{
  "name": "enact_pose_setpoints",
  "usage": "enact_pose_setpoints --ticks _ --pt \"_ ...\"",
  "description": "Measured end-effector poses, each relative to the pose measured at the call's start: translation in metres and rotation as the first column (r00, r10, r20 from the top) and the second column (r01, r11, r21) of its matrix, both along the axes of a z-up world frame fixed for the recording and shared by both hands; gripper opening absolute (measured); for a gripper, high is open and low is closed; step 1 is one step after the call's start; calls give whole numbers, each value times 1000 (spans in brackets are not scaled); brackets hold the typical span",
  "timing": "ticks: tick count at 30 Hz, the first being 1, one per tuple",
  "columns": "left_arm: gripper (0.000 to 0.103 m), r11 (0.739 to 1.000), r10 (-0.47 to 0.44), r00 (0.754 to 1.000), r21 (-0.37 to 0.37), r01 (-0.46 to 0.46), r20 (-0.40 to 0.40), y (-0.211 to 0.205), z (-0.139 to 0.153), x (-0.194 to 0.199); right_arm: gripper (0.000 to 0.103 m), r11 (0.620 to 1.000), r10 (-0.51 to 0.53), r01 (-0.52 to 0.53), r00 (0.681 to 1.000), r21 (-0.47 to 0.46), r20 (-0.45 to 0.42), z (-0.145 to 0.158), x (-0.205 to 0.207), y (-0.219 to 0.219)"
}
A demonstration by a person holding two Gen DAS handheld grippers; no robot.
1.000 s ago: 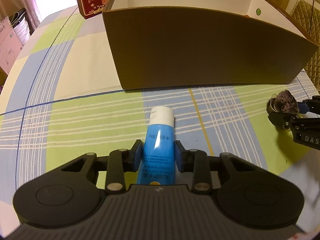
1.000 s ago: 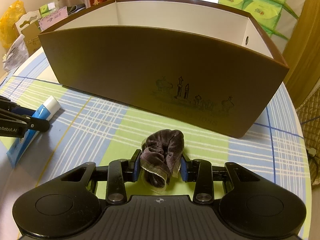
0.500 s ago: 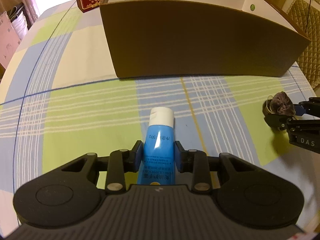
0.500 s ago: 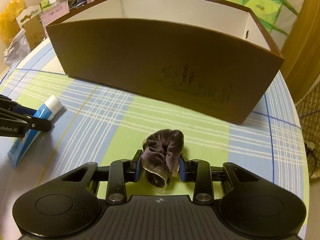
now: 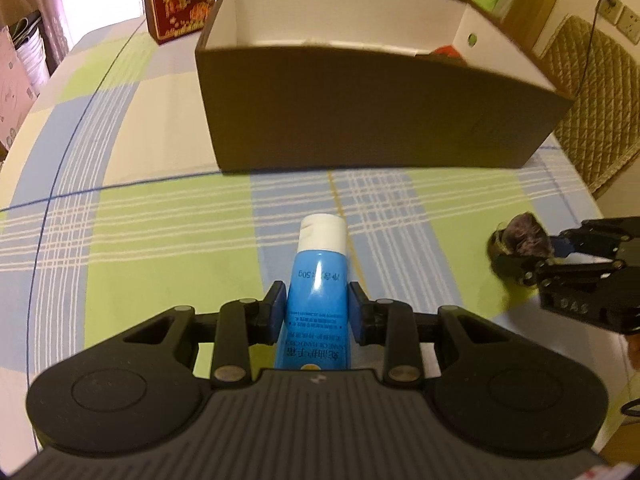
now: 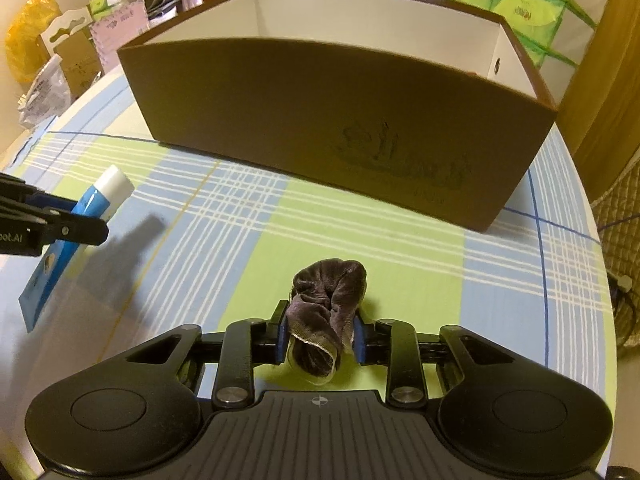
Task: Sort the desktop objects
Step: 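Lift and carry the blue tube and scrunchie over the cardboard box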
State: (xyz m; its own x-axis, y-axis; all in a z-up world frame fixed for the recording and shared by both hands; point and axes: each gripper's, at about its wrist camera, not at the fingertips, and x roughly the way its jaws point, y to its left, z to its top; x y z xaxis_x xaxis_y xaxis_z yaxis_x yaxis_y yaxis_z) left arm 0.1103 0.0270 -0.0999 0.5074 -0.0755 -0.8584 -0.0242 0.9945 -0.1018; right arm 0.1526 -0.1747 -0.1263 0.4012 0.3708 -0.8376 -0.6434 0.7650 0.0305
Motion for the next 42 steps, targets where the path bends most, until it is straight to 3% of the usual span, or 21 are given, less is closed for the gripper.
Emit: enact_pose_setpoints --ticks 28,42 --pt "27 998 -45 977 -31 53 207 -5 86 19 27 985 88 -108 985 137 146 95 9 9" --pt "27 995 -83 949 -23 94 305 -3 130 69 27 979 94 -134 967 156 237 140 66 18"
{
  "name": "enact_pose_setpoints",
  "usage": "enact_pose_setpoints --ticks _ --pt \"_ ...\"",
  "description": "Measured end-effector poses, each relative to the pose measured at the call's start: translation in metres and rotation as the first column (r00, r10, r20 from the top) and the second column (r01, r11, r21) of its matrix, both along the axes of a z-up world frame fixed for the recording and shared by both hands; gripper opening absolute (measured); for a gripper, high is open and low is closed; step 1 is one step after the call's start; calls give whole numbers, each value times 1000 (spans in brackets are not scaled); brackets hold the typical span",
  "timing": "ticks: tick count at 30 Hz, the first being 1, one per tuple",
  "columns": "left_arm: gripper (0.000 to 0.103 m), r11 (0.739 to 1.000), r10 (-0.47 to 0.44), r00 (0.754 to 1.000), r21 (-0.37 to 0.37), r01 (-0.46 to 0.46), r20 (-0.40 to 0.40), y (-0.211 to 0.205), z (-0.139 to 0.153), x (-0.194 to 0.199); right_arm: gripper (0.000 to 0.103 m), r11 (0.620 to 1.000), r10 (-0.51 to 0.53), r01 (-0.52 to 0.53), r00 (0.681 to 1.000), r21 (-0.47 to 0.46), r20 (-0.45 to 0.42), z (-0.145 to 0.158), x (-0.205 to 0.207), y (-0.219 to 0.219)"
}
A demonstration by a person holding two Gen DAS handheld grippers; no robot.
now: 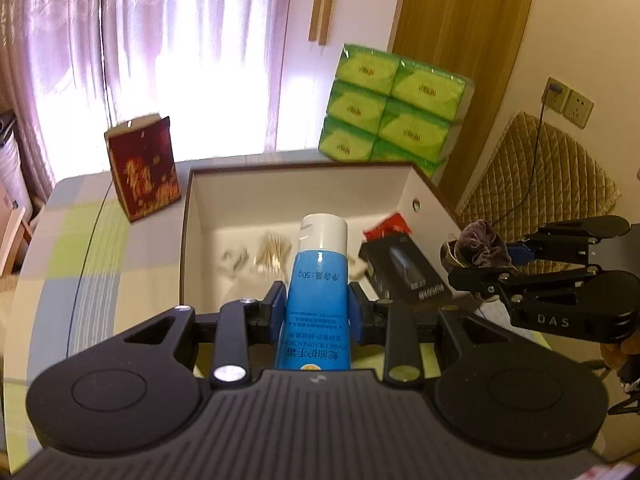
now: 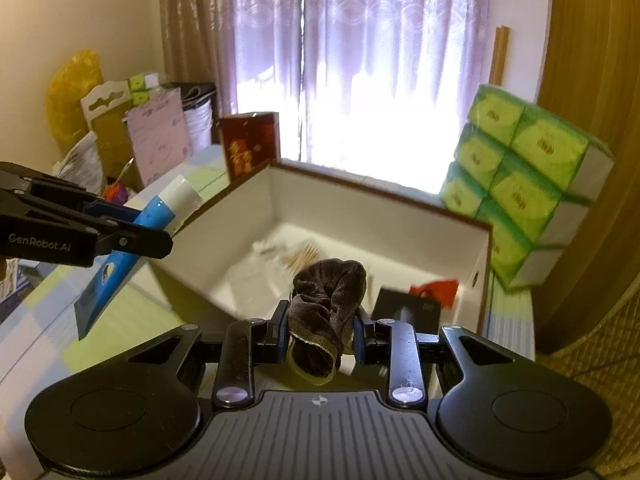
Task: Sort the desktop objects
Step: 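Lift and carry the blue tube and scrunchie over the cardboard box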
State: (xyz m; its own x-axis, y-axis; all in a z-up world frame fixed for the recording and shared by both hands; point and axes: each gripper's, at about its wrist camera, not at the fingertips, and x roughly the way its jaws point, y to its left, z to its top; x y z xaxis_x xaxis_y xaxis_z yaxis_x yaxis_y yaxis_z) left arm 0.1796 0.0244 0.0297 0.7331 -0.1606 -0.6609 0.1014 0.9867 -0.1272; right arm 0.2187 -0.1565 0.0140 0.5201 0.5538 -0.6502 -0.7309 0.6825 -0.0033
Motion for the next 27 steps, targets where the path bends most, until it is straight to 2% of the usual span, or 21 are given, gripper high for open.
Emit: enact_pose_setpoints --ticks 6,12,17,27 --pt "27 1000 -9 1000 14 9 -6 1 4 39 27 1000 -10 9 1000 -5 -7 3 36 13" --pt "27 1000 -19 999 22 20 -41 -2 -5 85 27 998 -19 18 999 -54 -33 -12 72 33" --pt "27 998 -35 995 56 40 -93 -12 -25 128 27 994 -34 28 998 -103 -55 -29 105 50" --pt "27 997 -19 983 73 33 -185 -23 -71 194 27 986 -72 52 990 -158 -119 -63 158 63"
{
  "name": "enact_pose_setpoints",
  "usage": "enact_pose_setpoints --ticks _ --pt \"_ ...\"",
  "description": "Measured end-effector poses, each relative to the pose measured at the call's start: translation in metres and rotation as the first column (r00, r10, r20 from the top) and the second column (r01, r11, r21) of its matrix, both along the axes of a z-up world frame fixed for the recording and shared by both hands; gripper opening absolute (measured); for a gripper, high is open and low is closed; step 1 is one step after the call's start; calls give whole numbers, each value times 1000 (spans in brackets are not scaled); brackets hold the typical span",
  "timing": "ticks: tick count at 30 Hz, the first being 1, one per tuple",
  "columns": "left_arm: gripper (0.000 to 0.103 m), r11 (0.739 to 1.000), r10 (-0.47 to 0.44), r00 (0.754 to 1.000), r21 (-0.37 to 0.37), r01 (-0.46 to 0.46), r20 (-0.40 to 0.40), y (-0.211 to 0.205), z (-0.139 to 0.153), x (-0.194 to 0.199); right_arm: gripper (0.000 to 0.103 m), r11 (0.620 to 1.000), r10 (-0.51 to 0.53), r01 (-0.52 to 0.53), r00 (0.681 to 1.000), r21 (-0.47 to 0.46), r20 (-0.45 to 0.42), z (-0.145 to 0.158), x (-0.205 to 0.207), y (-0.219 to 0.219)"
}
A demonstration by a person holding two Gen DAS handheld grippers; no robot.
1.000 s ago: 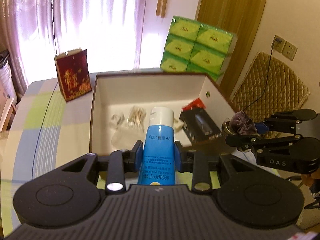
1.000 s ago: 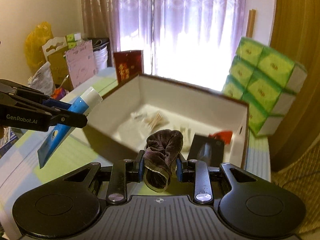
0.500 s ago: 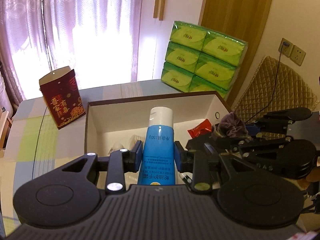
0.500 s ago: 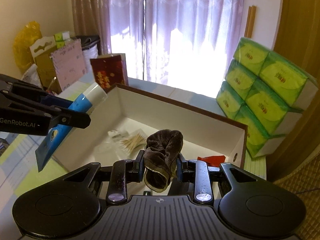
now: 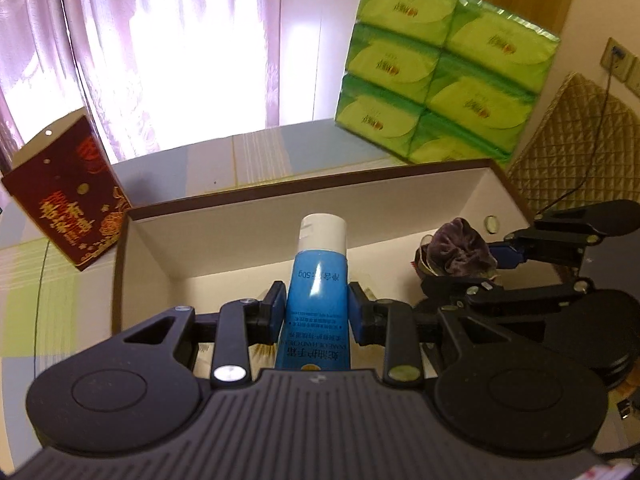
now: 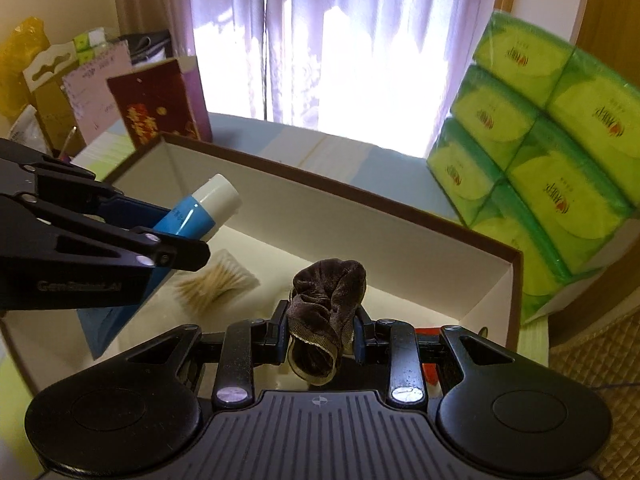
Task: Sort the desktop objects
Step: 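Lift and carry the blue tube and scrunchie over the cardboard box, then open both grippers to drop the blue tube and scrunchie into the box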
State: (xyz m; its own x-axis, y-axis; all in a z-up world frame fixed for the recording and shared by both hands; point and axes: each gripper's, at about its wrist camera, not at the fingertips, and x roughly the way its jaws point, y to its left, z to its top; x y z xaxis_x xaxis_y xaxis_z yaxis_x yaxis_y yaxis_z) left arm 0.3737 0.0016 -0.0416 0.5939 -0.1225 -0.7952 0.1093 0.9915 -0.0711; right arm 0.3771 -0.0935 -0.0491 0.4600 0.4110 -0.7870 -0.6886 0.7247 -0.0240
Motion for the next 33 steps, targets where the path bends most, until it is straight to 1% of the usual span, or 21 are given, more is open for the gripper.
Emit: enact_pose_setpoints --ticks 8,15,17,22,24,29,33 --pt "28 1000 3 999 10 -3 -45 -5 -29 29 27 1000 -10 10 999 -12 -35 -17 26 1" --pt "28 1000 2 997 25 0 -80 -6 -47 42 27 1000 -28 28 997 -5 -66 -25 39 -2" --pt "28 1000 8 995 18 -6 -96 -5 -51 46 27 1000 -30 30 997 -5 -70 -26 41 -3" --pt "28 1000 21 993 -3 -21 -112 -1 -54 49 27 999 -34 34 997 1 -76 -28 46 -3" --pt "28 1000 19 995 -10 -20 -101 -1 -53 49 27 999 -33 33 996 7 -84 -28 47 -2" --pt "28 1000 21 997 0 -21 -77 0 -47 50 27 999 -34 35 996 10 -83 -29 49 0" --pt "28 999 31 997 11 -31 -77 3 -49 50 27 999 -34 35 996 12 -80 -29 50 4"
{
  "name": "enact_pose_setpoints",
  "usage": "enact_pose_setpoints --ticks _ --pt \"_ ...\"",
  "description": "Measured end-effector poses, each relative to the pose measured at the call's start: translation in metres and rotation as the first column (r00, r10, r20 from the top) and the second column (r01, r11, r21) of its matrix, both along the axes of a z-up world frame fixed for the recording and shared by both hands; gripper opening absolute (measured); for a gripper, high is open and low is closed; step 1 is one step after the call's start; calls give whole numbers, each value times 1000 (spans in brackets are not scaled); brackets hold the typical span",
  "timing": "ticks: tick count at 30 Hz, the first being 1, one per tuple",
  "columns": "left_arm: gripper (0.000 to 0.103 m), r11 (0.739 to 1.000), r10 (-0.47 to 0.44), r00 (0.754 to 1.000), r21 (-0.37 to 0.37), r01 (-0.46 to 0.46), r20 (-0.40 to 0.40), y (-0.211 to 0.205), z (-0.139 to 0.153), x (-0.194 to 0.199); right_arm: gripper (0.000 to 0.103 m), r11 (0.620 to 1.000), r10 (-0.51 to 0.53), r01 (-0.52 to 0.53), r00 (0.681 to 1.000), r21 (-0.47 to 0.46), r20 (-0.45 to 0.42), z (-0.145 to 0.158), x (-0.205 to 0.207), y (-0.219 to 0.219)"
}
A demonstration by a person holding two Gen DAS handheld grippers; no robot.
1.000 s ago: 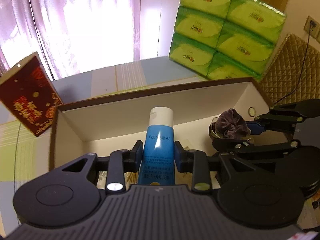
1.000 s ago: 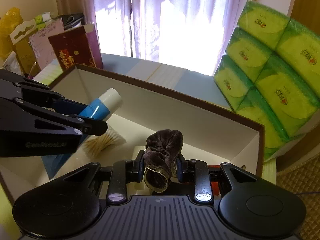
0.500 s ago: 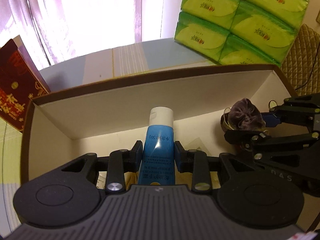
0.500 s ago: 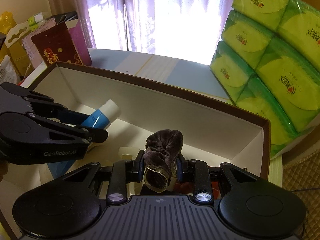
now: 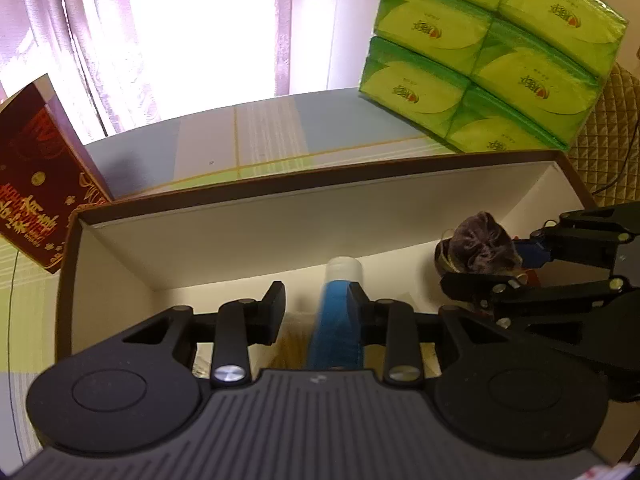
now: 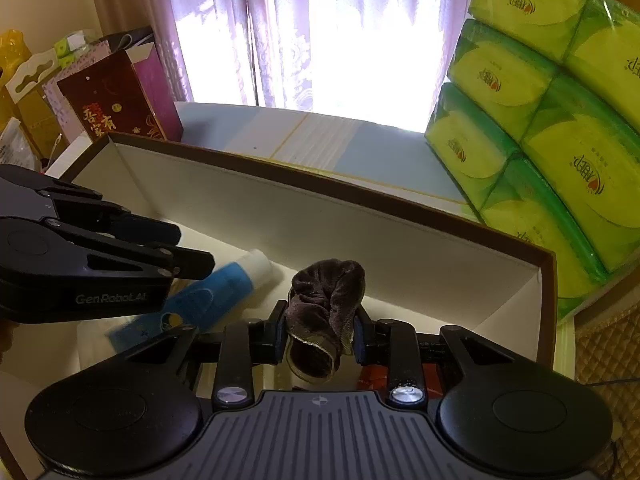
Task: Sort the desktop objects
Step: 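Open both grippers to drop the blue tube and scrunchie into the box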
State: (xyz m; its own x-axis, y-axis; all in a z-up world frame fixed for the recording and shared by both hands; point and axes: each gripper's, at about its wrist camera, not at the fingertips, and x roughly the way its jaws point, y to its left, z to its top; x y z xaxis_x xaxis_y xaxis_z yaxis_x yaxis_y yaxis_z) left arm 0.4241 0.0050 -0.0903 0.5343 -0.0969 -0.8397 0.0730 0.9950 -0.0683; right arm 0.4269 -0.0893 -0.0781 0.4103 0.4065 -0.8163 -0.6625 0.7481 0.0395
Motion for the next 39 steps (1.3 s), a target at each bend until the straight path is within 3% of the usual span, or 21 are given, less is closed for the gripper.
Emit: enact_pose_setpoints --ticks 5,9,15,19,26,39 --pt "32 1000 9 1000 21 -9 0 5 0 0 30 1000 -11 10 1000 5 19 2 1 0" --pt "35 999 13 1000 35 -13 8 8 4 -2 65 1000 -29 28 998 13 52 7 0 -2" --pt "42 999 0 999 54 -2 33 10 14 -8 81 998 -51 46 992 49 114 21 -12 -11" --pt "53 998 -27 998 51 25 54 11 24 -20 96 997 -59 50 989 67 134 27 -27 -19" --pt "71 998 -28 996 60 23 82 12 43 -50 101 995 -65 54 990 85 127 36 -59 -33" --pt "87 992 24 985 115 -44 169 19 80 -127 101 978 -142 126 986 165 87 59 -119 -64"
